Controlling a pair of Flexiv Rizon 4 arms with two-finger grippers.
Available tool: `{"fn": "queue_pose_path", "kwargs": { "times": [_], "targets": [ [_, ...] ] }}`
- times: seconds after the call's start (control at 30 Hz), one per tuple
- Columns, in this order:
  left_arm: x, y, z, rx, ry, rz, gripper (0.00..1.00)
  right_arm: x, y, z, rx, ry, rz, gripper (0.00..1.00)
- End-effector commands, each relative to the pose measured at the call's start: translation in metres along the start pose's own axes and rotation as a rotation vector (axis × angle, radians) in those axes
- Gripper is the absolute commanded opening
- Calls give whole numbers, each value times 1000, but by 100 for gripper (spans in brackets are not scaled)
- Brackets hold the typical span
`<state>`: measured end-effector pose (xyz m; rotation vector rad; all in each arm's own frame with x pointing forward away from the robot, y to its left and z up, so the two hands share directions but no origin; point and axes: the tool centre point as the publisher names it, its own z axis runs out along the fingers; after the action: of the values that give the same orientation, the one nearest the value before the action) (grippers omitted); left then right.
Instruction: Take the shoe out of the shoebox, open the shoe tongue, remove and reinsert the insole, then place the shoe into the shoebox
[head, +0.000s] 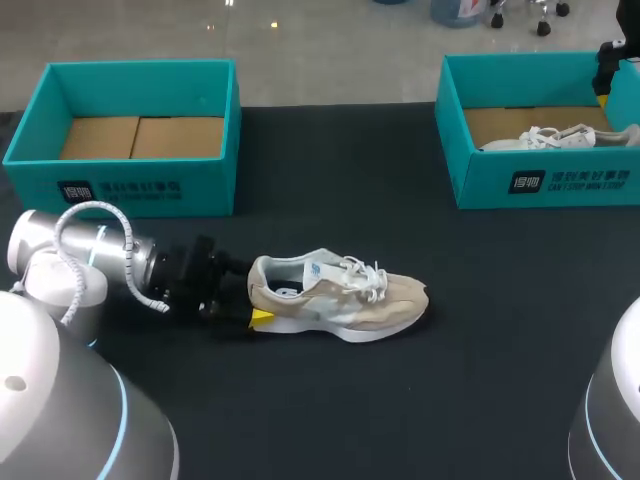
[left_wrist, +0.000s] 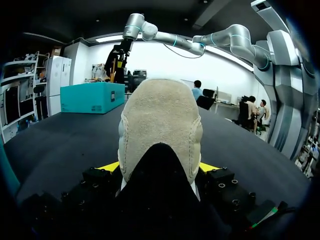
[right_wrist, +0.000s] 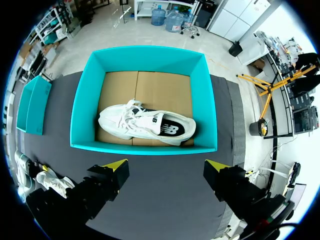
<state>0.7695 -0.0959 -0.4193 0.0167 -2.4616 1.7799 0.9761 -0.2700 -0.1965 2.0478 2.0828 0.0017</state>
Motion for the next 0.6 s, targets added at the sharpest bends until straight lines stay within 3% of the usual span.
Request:
{"fn": "queue_pose_path", "kwargs": {
  "times": [0.03,0.2,0.33,0.6],
  "targets": [
    [2,0,0,0,-3,0,0,0,-1,0,-2,0,1,100],
    [2,0,0,0,-3,0,0,6,0,-5,-9,13,33,100],
    [2,0,0,0,-3,0,0,28,-3,-13,-18,-44,112,100],
    [2,0,0,0,-3,0,0,72,-17,-35,-23,-9,190,100]
  ]
}}
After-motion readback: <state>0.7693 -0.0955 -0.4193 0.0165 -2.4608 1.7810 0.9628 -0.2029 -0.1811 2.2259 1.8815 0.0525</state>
